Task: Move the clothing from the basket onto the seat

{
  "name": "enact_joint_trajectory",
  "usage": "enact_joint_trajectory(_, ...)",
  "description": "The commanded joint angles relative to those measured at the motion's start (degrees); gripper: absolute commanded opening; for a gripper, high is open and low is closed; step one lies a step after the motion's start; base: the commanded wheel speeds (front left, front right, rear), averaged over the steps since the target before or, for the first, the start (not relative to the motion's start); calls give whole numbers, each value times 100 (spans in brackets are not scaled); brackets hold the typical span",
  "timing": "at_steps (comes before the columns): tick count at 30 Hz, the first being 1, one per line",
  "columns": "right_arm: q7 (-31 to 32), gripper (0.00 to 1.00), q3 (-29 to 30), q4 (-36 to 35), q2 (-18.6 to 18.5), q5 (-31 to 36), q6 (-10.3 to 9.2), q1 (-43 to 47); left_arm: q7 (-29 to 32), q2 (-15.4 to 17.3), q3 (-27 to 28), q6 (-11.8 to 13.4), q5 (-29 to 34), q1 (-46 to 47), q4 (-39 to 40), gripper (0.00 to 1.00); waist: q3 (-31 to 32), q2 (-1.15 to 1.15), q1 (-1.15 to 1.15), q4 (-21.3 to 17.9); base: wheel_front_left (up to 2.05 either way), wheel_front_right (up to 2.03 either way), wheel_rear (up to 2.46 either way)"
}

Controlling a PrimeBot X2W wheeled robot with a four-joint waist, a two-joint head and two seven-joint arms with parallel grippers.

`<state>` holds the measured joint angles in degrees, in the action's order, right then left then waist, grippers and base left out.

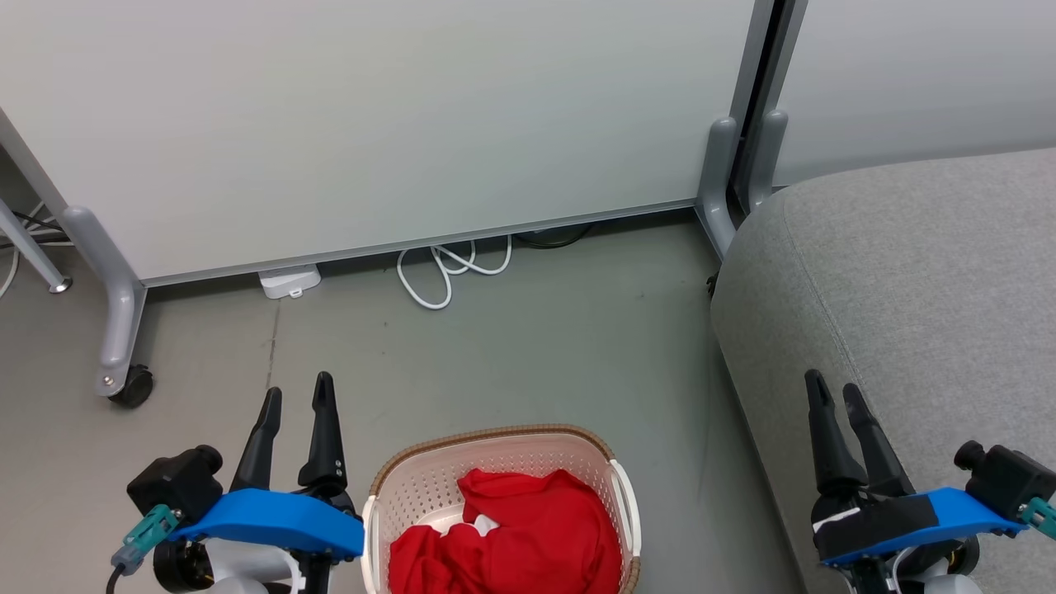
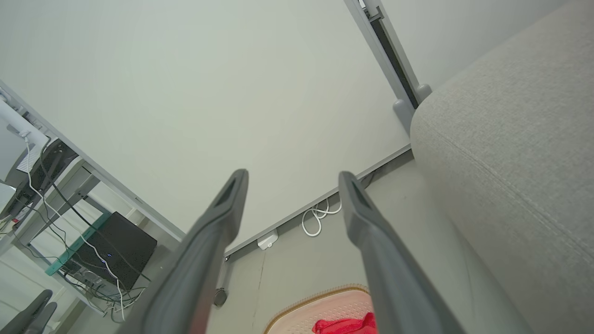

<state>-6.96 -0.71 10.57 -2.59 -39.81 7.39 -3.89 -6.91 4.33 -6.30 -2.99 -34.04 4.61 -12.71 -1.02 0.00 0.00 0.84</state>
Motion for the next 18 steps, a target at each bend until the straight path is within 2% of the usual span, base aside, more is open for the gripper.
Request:
enact_joint_trajectory(1,-51,100,-22,-72,-33,154,10,-59,-58,54,-36,25,144,136,57,100,-4,0,0,0,0,0,0)
enact_joint_trajectory(18,-301,100,-152,-141,-37,1122,11,-92,-309,147,-337,158,1178,209,88,100,-57,0,0,23,0,0,0)
